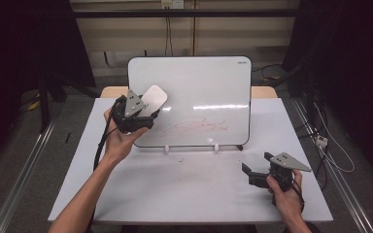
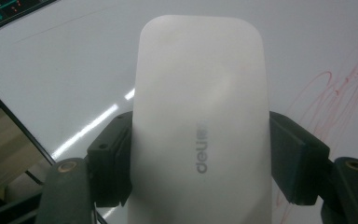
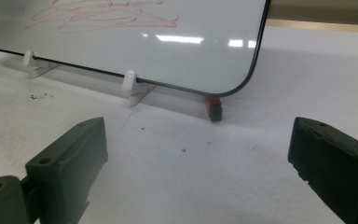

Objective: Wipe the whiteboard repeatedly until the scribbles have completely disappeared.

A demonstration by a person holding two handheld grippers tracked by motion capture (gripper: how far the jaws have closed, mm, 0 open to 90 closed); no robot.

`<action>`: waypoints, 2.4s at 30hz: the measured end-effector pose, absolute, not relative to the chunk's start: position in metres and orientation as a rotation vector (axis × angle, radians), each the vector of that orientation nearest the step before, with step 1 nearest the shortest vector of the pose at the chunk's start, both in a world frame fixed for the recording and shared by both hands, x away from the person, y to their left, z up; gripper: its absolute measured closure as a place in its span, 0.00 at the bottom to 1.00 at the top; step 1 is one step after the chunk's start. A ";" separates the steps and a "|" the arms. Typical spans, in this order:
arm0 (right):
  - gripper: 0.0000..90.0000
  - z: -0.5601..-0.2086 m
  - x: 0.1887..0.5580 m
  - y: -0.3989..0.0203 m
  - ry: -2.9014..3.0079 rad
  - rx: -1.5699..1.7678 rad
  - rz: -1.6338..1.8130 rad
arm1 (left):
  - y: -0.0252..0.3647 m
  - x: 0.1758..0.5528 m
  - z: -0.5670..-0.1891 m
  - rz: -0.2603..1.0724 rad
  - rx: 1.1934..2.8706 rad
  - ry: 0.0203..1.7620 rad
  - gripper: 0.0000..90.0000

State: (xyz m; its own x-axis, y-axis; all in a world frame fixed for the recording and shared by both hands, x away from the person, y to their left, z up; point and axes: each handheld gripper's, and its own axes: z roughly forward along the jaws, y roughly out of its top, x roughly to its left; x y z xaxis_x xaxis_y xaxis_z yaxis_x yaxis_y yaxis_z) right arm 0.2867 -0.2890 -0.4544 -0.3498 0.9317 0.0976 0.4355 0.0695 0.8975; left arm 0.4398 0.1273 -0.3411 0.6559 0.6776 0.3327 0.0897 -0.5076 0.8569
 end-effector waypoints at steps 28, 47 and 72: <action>0.05 -0.453 0.282 -0.287 1.855 1.327 1.237 | 0.108 0.425 -0.385 0.949 2.106 0.594 0.34; 0.06 -0.454 0.283 -0.286 1.872 1.318 1.243 | 0.095 0.428 -0.409 1.038 2.133 0.624 0.34; 0.06 -0.453 0.282 -0.285 1.877 1.309 1.247 | 0.074 0.415 -0.421 1.025 2.187 0.582 0.34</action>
